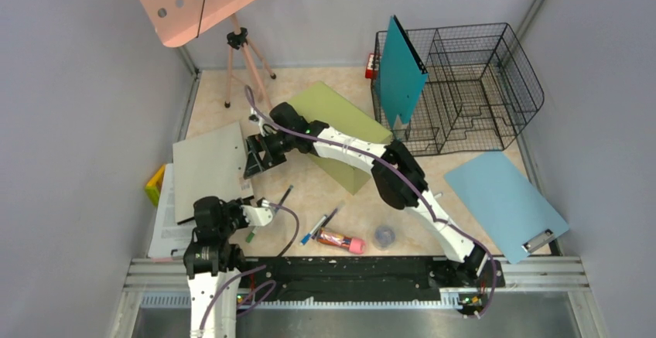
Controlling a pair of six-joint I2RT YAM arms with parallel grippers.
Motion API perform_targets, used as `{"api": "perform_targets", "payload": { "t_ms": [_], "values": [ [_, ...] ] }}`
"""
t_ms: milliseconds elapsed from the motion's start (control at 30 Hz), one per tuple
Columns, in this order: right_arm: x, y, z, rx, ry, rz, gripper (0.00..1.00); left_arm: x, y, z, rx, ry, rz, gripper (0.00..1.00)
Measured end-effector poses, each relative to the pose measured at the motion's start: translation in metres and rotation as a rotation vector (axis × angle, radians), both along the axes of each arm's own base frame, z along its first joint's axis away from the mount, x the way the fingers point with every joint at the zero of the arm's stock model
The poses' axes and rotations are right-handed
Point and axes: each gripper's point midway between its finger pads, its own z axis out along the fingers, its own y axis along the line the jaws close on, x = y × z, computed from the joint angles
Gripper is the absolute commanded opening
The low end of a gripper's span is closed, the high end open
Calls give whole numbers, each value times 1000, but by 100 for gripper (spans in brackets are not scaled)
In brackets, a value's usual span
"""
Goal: Organize the desk
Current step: Pick up the folder from the corner of the board.
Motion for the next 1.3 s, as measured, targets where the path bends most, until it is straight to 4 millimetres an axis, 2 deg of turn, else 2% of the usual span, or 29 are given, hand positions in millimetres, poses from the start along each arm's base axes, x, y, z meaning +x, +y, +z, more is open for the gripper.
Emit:
{"api": "perform_targets", "payload": {
  "t_ms": [400, 500, 667, 1300],
  "values": [
    [-3, 5, 11, 39, 93, -55, 88, -2, -1, 4, -6, -8, 3, 0],
    [-6, 5, 5, 24, 100, -63, 88, -2, -1, 5, -6, -9, 3, 0],
    [-19, -4, -26, -71, 144, -80, 87, -3, -1, 6, -5, -17, 3, 0],
    [-20, -3, -29, -102, 148, -117, 83, -10, -2, 7, -1, -34, 3, 0]
  ]
}}
